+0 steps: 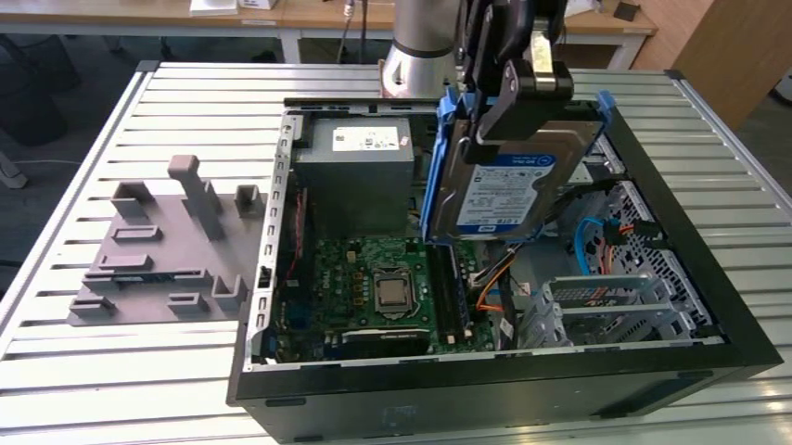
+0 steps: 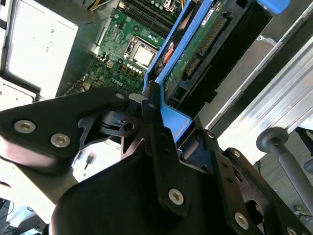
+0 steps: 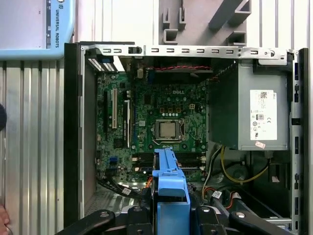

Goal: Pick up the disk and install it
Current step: 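Insert the disk into the insertion slot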

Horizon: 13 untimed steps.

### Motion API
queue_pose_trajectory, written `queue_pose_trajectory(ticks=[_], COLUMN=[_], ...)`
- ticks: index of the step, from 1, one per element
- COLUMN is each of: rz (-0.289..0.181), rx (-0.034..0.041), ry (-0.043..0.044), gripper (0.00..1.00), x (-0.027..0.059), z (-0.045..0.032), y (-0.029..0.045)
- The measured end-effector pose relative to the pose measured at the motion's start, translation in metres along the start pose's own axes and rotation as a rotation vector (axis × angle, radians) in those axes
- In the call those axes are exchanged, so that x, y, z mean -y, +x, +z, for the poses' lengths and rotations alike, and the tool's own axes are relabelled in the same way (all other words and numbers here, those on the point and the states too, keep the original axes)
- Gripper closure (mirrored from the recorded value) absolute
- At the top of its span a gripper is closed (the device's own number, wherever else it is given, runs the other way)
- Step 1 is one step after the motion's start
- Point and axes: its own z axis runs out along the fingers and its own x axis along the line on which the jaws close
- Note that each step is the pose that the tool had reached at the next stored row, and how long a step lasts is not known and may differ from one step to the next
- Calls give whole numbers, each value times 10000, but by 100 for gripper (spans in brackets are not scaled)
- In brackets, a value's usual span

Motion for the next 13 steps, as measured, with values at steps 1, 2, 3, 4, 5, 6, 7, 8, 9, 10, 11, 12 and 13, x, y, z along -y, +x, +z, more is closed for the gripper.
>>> queue_pose_trajectory(ticks=[1,2,3,4,5,6,7,8,9,10,11,12,13], rz=[0,0,0,0,0,0,0,0,0,0,0,0,-1], rx=[0,1,0,0,-1,1,-1,1,0,0,0,0,0], ry=[0,0,0,0,0,0,-1,1,0,0,0,0,0], gripper=[64,64,64,64,64,64,64,64,64,64,64,64,64], x=[1,1,1,2,2,2,3,3,3,3,4,4,6], z=[0,1,0,0,1,2,1,3,3,6,10,12,14], y=[24,51,81,111,136,162,192,212,229,246,266,295,326])
